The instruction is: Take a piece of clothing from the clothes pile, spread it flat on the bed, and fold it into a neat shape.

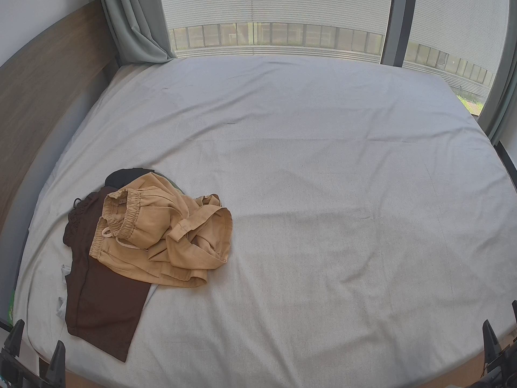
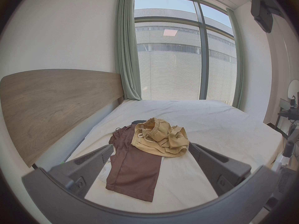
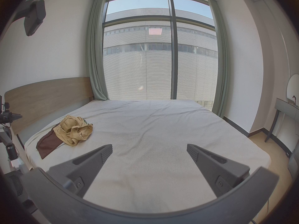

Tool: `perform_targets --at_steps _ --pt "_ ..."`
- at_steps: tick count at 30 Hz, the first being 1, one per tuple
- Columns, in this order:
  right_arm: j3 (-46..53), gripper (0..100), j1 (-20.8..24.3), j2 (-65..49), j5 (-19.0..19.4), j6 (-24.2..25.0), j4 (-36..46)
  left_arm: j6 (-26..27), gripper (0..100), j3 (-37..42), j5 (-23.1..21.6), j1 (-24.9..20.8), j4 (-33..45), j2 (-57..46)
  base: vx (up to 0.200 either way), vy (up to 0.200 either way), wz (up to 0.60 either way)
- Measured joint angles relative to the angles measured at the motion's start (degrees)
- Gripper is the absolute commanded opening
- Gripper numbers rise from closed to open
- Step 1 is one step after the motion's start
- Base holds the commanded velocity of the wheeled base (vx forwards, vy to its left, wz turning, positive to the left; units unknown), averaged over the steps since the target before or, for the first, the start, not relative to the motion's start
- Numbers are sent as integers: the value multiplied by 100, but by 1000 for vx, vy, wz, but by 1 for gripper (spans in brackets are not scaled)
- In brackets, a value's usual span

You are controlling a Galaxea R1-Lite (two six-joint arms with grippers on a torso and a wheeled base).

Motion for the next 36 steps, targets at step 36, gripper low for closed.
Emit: perform_targets --at_steps 36 --pt "0 100 0 0 23 -30 5 -205 100 -722 -5 -174 -350 839 0 0 0"
